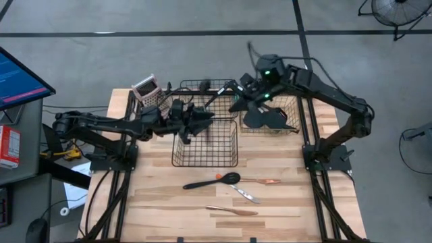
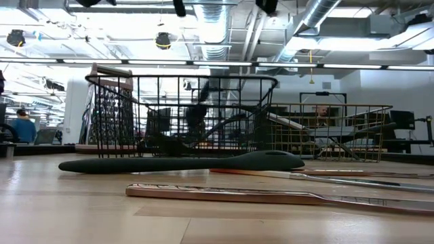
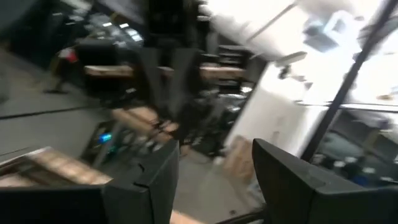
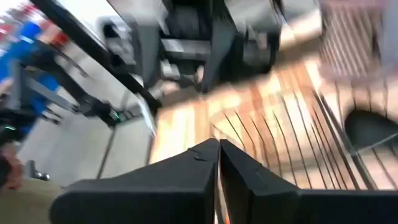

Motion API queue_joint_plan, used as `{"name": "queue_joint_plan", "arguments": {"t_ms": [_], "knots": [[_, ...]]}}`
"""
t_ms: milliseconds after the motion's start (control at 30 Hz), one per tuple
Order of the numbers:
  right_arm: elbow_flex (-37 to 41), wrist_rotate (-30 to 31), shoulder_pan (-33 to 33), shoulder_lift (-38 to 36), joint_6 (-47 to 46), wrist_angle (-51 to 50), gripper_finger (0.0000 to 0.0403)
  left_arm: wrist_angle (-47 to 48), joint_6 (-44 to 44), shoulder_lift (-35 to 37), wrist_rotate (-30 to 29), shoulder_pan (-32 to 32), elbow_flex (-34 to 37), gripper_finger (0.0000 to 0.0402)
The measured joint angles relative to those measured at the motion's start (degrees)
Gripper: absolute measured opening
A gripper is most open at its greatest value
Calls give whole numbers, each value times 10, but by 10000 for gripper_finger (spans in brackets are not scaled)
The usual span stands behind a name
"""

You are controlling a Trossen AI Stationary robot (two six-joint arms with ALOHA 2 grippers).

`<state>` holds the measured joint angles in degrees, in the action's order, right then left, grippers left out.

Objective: Pick & Place Kitchen Items
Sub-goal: Put the serving spoon into the top left wire basket

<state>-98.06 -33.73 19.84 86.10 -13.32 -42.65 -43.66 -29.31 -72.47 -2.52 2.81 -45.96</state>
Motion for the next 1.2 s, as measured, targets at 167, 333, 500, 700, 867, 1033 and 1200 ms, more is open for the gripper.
{"name": "queue_joint_plan", "arguments": {"t_ms": [167, 333, 500, 700, 867, 1033, 1200], "knots": [[2, 26, 2, 23, 16, -67, 2, 43, -12, 15, 6, 18, -1, 187], [2, 62, 5, 23, 41, -90, 12, 115, 10, 52, 10, 25, 0, 177], [1, 86, 6, 23, 60, -98, 11, 220, 24, 93, 9, 35, 1, 135], [1, 112, 5, 23, 89, -105, 2, 289, 25, 118, 4, 41, 2, 69], [1, 148, 6, 23, 90, -110, 4, 292, 25, 126, 4, 41, 19, 17], [1, 148, 5, 18, 90, -115, 7, 310, 21, 140, 5, 41, 28, 2], [0, 147, 4, 10, 88, -120, 6, 326, 21, 170, 9, 39, 28, 1]]}}
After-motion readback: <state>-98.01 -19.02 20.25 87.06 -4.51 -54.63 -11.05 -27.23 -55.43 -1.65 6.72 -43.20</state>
